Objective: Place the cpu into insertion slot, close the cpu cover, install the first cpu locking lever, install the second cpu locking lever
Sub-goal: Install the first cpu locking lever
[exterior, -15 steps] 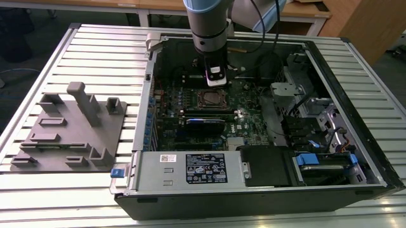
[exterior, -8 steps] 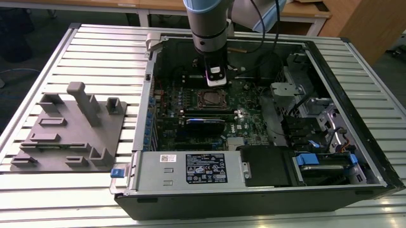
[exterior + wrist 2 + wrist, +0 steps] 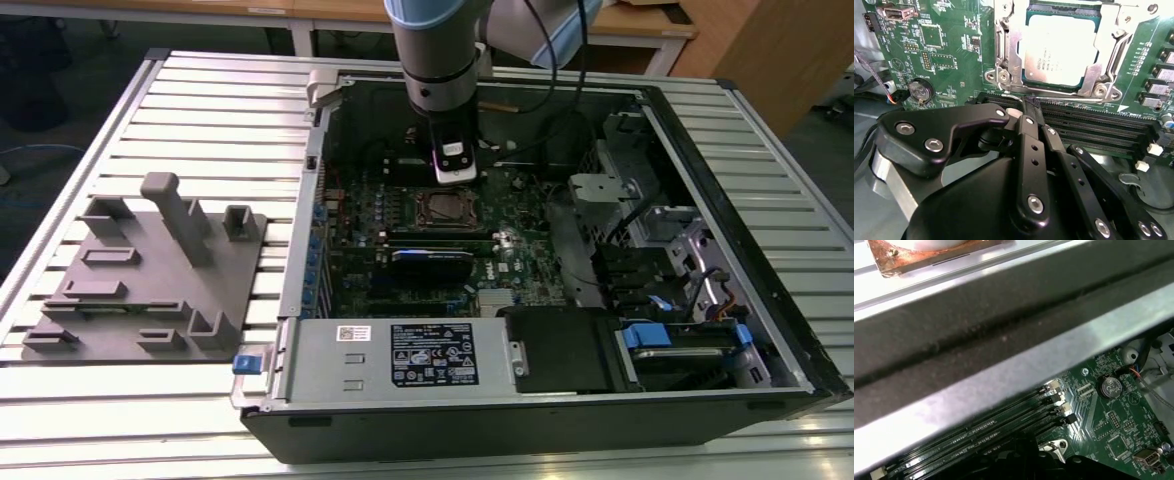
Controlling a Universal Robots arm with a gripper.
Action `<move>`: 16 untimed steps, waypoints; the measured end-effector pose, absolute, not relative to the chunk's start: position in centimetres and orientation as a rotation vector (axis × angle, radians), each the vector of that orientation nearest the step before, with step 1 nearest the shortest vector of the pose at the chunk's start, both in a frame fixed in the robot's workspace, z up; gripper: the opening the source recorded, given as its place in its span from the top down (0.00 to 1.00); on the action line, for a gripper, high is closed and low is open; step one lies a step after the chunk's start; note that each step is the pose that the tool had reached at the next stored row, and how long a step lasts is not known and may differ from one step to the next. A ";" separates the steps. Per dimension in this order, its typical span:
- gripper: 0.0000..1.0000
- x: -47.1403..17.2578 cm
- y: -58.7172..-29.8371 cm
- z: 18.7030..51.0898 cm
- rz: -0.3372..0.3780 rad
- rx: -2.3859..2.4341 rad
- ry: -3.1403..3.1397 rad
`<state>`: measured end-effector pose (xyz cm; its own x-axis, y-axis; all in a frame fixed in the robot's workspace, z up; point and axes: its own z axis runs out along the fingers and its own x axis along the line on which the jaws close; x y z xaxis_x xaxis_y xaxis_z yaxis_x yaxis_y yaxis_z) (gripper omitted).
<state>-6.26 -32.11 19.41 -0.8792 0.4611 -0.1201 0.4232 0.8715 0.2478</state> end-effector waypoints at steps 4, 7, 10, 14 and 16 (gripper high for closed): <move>0.89 -6.3 -32.1 19.3 0.302 0.680 2.865; 0.89 -6.3 -32.1 19.2 0.289 0.678 2.864; 0.89 -6.3 -32.1 19.2 0.288 0.678 2.864; 0.89 -6.3 -32.1 19.1 0.289 0.678 2.864; 0.89 -6.3 -32.1 19.1 0.288 0.678 2.864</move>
<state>-6.26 -32.08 19.08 -0.8787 0.4583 -0.1332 0.4226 0.8768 0.2294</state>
